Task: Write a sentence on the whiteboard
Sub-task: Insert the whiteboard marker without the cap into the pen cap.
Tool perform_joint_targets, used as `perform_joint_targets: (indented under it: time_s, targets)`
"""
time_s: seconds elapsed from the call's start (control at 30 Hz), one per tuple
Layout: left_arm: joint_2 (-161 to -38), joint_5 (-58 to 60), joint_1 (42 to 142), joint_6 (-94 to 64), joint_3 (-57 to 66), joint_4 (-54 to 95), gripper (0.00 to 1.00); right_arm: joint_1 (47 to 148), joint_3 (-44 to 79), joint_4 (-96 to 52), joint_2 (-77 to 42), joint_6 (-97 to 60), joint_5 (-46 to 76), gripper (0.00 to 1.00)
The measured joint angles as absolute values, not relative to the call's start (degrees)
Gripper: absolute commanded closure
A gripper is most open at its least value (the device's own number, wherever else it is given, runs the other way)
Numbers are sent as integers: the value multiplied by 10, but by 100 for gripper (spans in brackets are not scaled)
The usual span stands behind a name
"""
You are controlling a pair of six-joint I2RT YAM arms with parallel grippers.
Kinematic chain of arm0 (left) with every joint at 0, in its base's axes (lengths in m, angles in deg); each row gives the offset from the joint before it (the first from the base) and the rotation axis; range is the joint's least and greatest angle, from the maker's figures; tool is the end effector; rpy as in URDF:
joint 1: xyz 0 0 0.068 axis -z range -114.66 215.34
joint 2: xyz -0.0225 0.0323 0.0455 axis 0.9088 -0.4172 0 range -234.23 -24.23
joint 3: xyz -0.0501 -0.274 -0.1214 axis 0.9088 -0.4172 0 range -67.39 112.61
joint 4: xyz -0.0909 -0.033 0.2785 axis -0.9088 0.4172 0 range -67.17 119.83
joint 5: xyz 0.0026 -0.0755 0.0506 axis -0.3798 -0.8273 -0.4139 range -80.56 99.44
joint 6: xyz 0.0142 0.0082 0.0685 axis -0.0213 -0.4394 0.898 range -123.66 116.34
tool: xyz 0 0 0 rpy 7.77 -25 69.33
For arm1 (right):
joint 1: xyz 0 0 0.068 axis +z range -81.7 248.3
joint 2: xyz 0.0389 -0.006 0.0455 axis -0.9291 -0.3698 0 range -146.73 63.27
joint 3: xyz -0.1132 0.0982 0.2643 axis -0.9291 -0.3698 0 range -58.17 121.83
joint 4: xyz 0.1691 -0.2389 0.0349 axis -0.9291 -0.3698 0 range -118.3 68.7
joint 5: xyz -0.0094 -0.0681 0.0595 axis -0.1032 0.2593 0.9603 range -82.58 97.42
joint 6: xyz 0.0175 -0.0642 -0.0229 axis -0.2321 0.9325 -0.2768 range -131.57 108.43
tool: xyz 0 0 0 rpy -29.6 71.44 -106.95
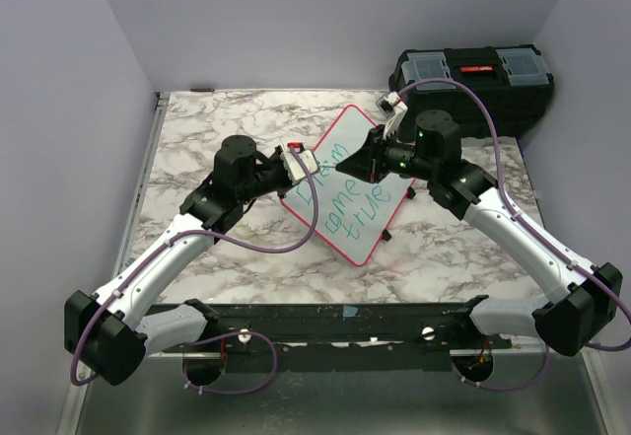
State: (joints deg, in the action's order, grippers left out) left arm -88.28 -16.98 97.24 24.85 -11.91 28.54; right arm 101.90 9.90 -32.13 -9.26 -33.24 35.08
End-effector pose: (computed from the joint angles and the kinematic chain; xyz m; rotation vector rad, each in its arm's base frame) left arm 0.2398 -0.1793 0.3662 1.1814 1.3809 -0.4605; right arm 0.2650 0.2080 0.4009 -0.5591 1.8744 1.1001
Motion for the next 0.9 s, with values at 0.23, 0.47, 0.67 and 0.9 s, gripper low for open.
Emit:
perform_joint_targets:
  time_s: [0.23,0.47,0.67,0.9]
  targets:
    - [-882,-167,972,249,-119,285,100,1019,99,-321,-90,-336,344,99]
    - [-879,-167,974,248,-120,285,100,1019,99,-321,-84,-336,332,99]
    - [-873,-167,974,248,-120,285,100,1019,99,-321,-84,-337,331,99]
    - [-875,-167,974,248,-119,285,100,1019,99,-320,-84,-341,331,99]
